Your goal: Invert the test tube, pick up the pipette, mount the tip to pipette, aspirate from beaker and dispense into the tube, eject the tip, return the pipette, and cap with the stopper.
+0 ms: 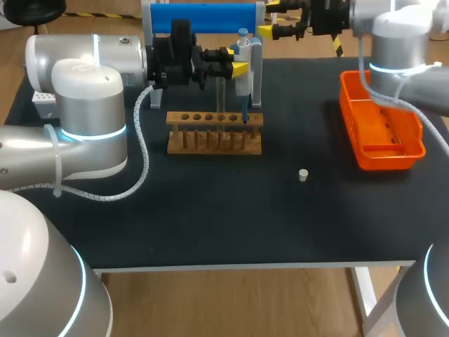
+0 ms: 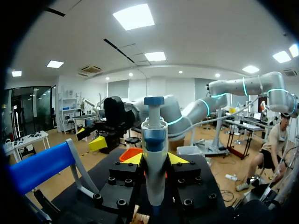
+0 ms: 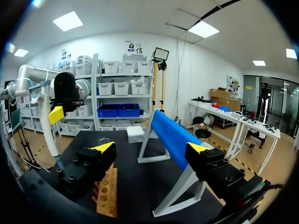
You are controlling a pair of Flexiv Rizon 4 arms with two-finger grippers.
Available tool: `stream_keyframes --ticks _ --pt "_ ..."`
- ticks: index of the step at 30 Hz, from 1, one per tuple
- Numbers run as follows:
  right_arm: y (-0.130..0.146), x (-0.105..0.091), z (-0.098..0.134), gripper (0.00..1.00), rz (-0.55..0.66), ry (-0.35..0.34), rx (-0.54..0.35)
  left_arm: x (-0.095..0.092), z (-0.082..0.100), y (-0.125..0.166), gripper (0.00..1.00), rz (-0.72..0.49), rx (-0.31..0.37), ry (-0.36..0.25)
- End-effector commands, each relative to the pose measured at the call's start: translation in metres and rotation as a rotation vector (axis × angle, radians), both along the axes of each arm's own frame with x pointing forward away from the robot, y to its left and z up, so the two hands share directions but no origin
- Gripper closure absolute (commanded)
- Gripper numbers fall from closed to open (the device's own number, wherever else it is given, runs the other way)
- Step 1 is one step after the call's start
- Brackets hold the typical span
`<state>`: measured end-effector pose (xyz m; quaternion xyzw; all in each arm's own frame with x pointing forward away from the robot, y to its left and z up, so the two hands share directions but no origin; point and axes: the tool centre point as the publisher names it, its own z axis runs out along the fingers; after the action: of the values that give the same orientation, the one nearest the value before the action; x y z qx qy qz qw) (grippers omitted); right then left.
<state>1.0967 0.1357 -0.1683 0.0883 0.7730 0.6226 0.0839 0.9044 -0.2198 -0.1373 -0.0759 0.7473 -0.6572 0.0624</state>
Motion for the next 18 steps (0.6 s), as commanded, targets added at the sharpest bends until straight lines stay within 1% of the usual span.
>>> stream_keyframes --ticks 1,10,18 --pt "0.007 0.005 0.000 0.00 0.005 0.003 -0.016 0.001 -0.001 0.000 1.00 0.000 -0.003 -0.002" --pt "0.019 0.005 -0.007 0.00 0.007 0.006 -0.048 0.001 -0.001 0.000 1.00 0.000 -0.003 -0.002" --pt "0.026 -0.007 -0.007 0.00 0.023 -0.002 -0.052 0.001 -0.001 0.000 1.00 0.000 -0.003 -0.002"
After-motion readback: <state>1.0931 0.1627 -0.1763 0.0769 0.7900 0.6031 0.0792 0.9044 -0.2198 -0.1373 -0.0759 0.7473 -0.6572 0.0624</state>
